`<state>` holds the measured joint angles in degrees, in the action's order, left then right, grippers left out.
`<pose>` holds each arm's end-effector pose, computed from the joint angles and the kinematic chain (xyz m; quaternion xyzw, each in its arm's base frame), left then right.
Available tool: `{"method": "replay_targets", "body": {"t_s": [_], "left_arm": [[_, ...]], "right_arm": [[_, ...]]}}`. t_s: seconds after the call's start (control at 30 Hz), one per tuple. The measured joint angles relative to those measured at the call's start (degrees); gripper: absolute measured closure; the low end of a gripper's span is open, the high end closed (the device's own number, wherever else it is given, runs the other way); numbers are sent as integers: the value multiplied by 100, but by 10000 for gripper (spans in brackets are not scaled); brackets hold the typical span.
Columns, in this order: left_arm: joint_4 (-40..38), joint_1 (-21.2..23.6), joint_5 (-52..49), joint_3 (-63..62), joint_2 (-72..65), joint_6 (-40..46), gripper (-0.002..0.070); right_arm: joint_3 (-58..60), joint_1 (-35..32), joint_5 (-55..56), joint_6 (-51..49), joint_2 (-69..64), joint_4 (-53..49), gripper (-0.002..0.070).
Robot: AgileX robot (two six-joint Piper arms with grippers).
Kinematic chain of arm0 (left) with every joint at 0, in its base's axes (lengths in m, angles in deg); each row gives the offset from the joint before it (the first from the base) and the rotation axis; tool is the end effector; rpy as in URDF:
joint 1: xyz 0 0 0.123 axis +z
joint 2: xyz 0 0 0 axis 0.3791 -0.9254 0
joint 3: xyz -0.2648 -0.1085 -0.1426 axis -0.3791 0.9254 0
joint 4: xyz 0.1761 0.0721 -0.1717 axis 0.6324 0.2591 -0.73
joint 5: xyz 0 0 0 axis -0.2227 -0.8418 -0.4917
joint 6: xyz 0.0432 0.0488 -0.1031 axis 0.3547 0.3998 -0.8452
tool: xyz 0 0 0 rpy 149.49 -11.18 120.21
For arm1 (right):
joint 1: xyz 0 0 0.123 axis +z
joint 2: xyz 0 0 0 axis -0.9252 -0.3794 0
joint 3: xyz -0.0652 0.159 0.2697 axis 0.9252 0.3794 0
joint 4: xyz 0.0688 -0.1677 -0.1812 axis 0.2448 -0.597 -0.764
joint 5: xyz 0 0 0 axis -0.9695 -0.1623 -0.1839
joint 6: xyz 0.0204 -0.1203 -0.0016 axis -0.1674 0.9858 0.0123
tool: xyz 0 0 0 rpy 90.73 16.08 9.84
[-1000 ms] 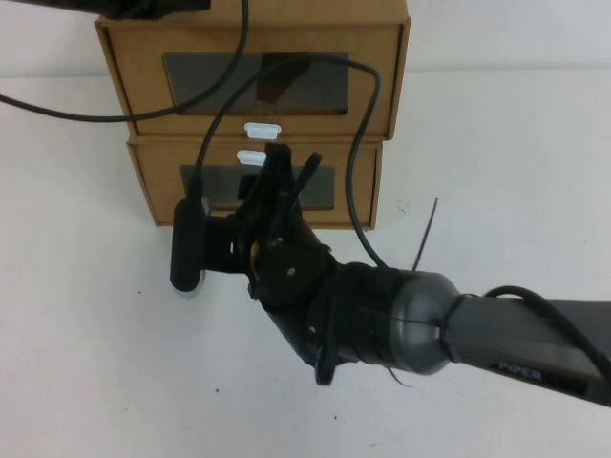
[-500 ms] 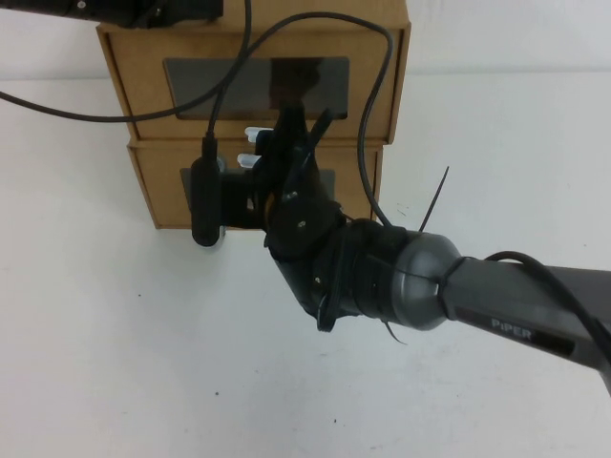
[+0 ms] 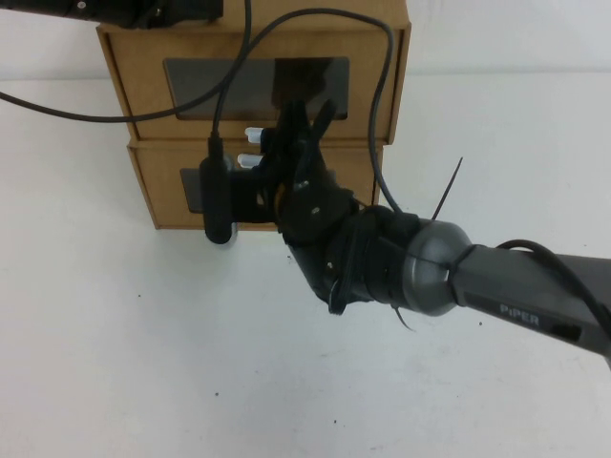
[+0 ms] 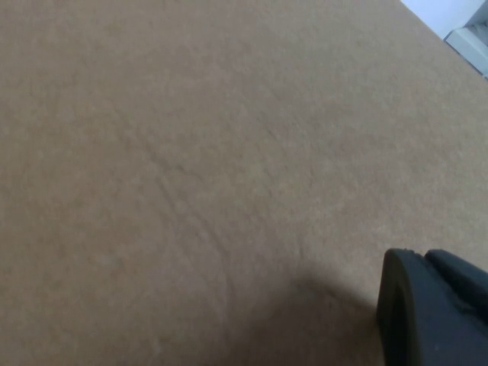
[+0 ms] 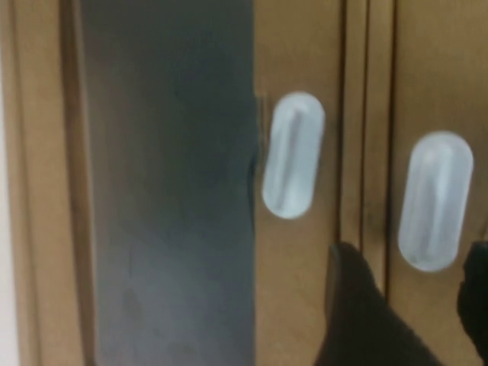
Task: Open the shoe box
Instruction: 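Pull the top drawer of the cardboard box fully open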
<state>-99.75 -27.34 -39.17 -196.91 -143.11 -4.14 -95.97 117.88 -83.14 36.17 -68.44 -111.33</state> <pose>0.4560 -0.1245 0.4077 0.2344 0.8143 -0.3317 0.4146 0.3895 0.3641 0.2713 -0.5898 0.5391 -0.3153 0.5120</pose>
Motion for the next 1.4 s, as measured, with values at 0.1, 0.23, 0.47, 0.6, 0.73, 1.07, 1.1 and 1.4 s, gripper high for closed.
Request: {"method": "replay_targets", "body": {"t_s": [0.1, 0.23, 0.47, 0.6, 0.73, 1.07, 1.1, 1.4], "left_arm": [[0, 0, 0, 0, 0, 0, 677], [0, 0, 0, 0, 0, 0, 677], [-10, 0, 0, 0, -11, 0, 677], [-10, 0, 0, 0, -11, 0, 677], [-23, 0, 0, 0, -20, 0, 677], [-50, 0, 0, 0, -23, 0, 677], [-50, 0, -4, 0, -23, 0, 677], [-72, 0, -14, 0, -33, 0, 677]], "right_arm": [[-29, -64, 82, 0, 0, -9, 404], [-100, -99, 237, 0, -34, -9, 405], [-285, -120, 294, -11, -203, -46, 407], [-325, -164, 317, -11, -238, -97, 439], [-463, -199, 319, -11, -305, -97, 466], [-783, -236, 433, -22, -434, 104, 569], [-783, -259, 459, -22, -445, 67, 587], [-795, -259, 470, -22, -458, 56, 585]]}}
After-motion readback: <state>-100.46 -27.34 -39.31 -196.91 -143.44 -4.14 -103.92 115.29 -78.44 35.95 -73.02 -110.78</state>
